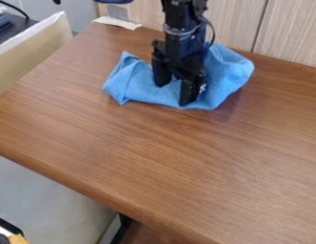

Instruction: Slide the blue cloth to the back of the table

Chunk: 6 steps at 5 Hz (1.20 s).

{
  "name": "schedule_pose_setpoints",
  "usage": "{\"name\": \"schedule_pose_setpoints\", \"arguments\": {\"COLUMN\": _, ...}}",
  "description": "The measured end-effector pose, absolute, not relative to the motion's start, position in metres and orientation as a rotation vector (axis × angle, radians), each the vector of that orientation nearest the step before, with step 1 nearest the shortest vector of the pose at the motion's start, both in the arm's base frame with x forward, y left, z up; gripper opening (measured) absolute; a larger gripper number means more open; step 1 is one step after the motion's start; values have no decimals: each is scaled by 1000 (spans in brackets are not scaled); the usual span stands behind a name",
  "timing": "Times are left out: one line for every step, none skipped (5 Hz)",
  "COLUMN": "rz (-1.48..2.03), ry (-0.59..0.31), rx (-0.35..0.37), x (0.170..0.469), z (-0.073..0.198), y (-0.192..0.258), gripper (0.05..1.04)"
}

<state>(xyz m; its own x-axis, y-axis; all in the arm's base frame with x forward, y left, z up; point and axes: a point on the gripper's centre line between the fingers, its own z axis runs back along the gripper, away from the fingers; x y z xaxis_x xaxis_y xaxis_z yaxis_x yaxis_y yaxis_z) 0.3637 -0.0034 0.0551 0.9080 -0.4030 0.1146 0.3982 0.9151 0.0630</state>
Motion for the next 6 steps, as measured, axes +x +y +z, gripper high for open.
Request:
{"name": "schedule_pose_setpoints", "arguments": {"rz": -414, "ry": -145, "rx": 45, "x": 378, "z": 57, "y": 0, "gripper": 1000}}
{"name": "schedule_pose_setpoints", "arguments": {"rz": -426, "ry": -149, "rx": 50, "x": 383, "z": 60, "y": 2, "gripper": 999}}
{"name": "schedule_pose_setpoints", "arguments": {"rz": -440, "ry": -141, "rx": 50, "x": 382, "z": 60, "y": 2, "gripper": 999}}
{"name": "schedule_pose_setpoints", "arguments": {"rz": -443, "ry": -137, "rx": 38, "x": 382, "z": 61, "y": 3, "gripper": 999}}
{"name": "schedule_pose_setpoints", "arguments": {"rz": -444, "ry": -152, "rx": 29, "x": 384, "z": 76, "y": 5, "gripper": 1000}}
{"name": "schedule_pose_setpoints", "arguments": {"rz": -445, "ry": -212, "rx": 53, "x": 383, "z": 112, "y": 8, "gripper": 1000}}
